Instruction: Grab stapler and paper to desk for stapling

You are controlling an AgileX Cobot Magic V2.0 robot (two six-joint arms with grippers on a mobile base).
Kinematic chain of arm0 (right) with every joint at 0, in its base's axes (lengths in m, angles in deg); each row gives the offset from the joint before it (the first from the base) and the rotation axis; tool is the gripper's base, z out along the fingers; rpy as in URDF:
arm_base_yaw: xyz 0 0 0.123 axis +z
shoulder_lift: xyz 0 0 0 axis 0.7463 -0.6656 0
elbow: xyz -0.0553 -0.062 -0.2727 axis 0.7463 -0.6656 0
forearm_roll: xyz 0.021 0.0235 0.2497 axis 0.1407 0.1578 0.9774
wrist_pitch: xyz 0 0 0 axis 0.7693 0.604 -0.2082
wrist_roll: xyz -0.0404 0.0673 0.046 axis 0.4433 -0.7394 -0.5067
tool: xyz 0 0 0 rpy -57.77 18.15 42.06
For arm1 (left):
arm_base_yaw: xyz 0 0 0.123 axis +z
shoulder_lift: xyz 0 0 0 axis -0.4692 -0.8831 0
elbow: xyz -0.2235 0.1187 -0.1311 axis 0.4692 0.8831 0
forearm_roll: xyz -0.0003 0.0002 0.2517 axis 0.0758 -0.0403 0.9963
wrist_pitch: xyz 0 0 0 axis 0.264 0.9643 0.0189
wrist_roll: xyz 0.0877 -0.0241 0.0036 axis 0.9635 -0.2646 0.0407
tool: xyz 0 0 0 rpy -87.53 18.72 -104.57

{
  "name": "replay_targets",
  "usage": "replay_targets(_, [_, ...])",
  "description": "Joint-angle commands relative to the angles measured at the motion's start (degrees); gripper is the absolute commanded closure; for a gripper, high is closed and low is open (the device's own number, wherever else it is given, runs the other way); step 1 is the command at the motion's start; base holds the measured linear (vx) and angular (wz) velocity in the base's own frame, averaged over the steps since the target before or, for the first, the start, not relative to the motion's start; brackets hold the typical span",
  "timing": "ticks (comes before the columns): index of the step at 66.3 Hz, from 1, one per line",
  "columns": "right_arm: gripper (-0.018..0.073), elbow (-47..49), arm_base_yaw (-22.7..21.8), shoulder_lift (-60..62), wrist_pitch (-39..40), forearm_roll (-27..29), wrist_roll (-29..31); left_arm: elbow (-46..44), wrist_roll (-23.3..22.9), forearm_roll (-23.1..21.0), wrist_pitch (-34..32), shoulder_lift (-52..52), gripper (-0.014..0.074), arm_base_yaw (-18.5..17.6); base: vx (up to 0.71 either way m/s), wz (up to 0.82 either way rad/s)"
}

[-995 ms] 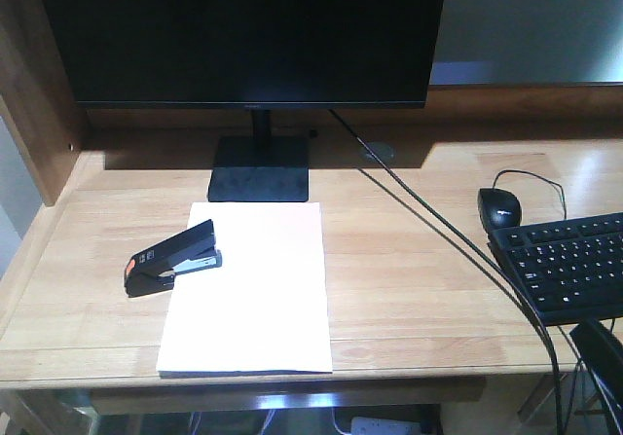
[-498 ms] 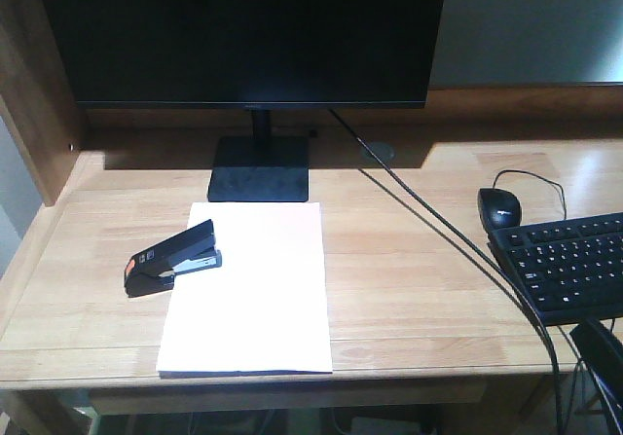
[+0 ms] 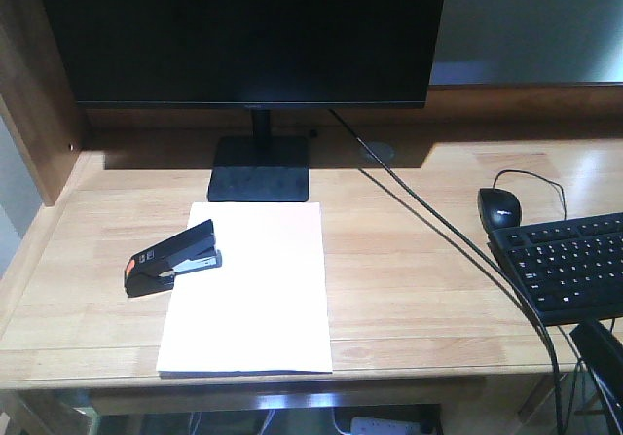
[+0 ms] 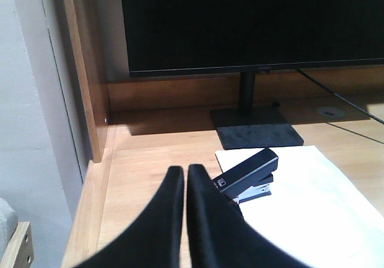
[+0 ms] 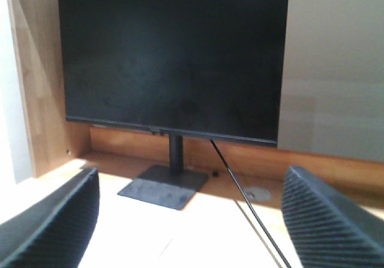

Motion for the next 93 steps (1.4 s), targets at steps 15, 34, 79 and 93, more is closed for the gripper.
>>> replay_targets(15, [0.0379,1.7,-0.3,-0.6,-3.8,-2.3,0.6,-1.4,0.0,-0.9,-3.7,-0.5,0.0603,-0.4,0.0,0.0])
replay_targets(34, [0.057,1.7,-0.3,-0.6,-0.7,-2.0,0.1,-1.4,0.0,-0.9,-3.7,-0.5,0.0603,-0.4,0.0,0.0])
replay_targets(79, [0.0568,1.7,-0.3,-0.6,-1.0,-2.0,0.1,2.4,-1.8,6.3,-5.7,-0.5,0.0603,-0.3,0.0,0.0])
replay_targets(93, [0.0568,1.7,-0.3,-0.6,-1.0,-2.0,0.1,9.0,-7.4,10.2,-13.8,-0.5,0.0603,-0.1,0.0,0.0])
